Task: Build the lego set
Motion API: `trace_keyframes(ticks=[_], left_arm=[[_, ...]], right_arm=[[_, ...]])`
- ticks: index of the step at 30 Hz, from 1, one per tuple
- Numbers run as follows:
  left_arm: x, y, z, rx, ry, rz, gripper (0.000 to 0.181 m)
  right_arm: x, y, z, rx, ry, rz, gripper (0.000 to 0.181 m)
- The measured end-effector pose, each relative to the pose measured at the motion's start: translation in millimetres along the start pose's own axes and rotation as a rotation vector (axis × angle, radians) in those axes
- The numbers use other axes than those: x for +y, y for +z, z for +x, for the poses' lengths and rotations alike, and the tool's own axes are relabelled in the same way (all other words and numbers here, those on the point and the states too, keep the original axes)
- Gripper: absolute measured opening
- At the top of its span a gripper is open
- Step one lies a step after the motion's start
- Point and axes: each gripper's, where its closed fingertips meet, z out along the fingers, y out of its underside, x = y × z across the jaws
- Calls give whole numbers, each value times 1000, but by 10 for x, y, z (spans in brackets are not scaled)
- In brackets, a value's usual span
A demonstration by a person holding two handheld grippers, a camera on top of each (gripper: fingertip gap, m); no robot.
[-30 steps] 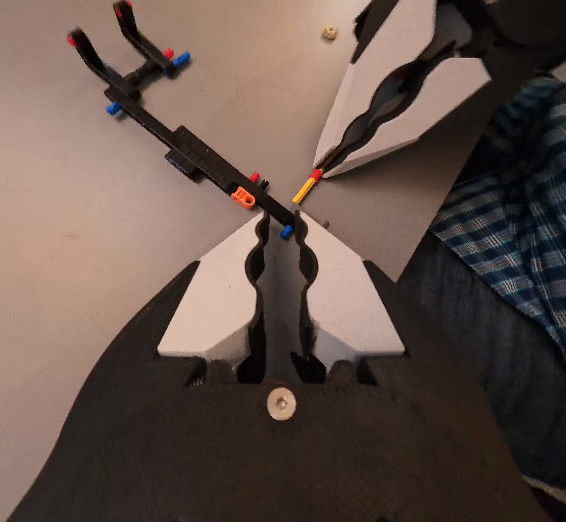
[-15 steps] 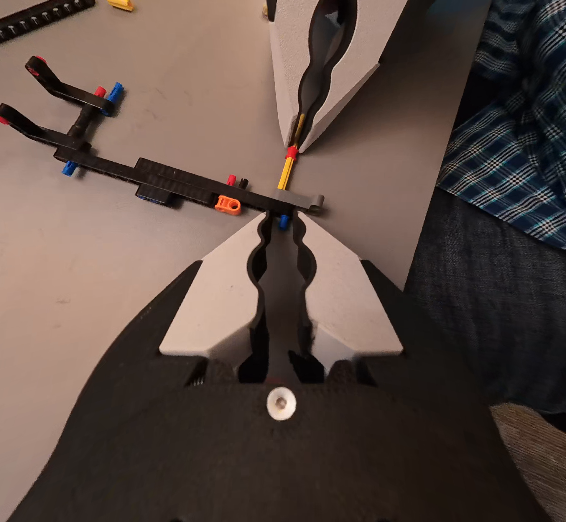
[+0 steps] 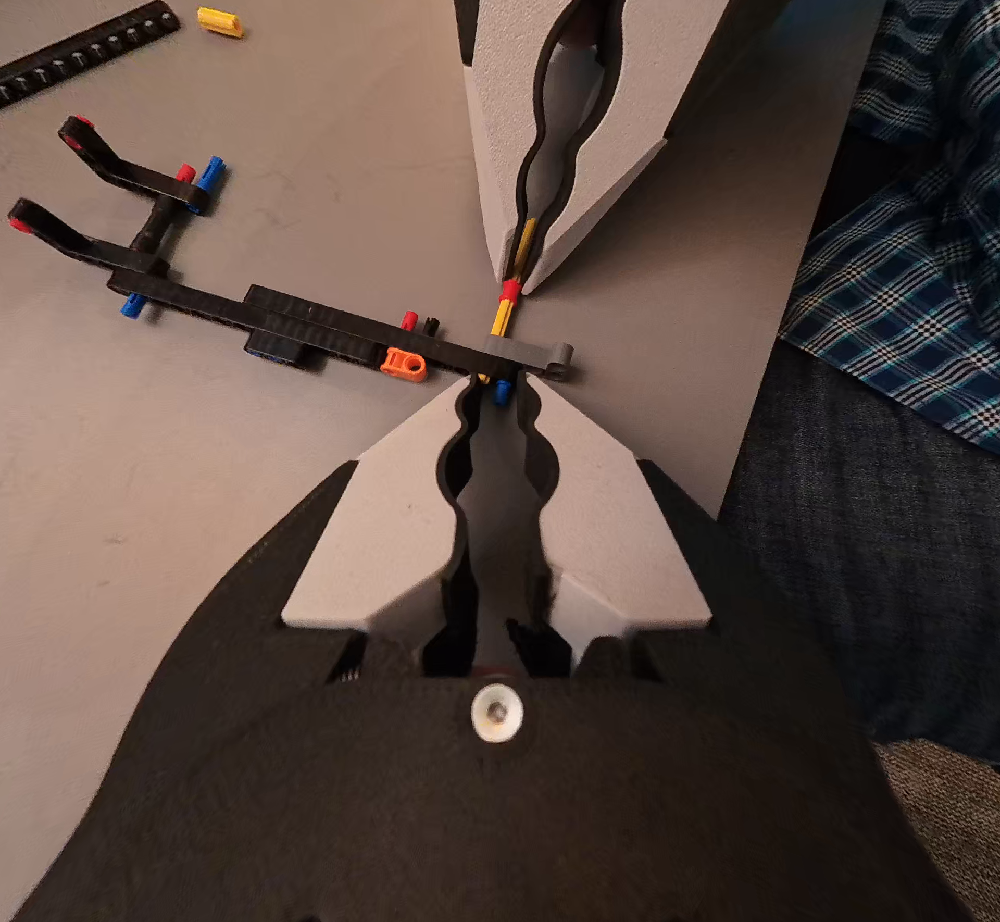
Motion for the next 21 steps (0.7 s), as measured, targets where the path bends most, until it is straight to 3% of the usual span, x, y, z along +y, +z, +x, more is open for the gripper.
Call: trace_keyframes(ticks=[4,5,8,21], left_arm=[[-16,-10,3,75,-76,12,14],[-30,-9,-18,67,-82,19,23],[-52,-30,-49,38,-53,40,27],[-97,102,29,0,39,0,20]], right_arm=[[12,-9,-8,-18,-30,2,1],[19,-16,-16,-27,-25,7,1],[42,-38,-23,-40,-30,5,1],[-21,15,-39,-52,-47,-2,1]])
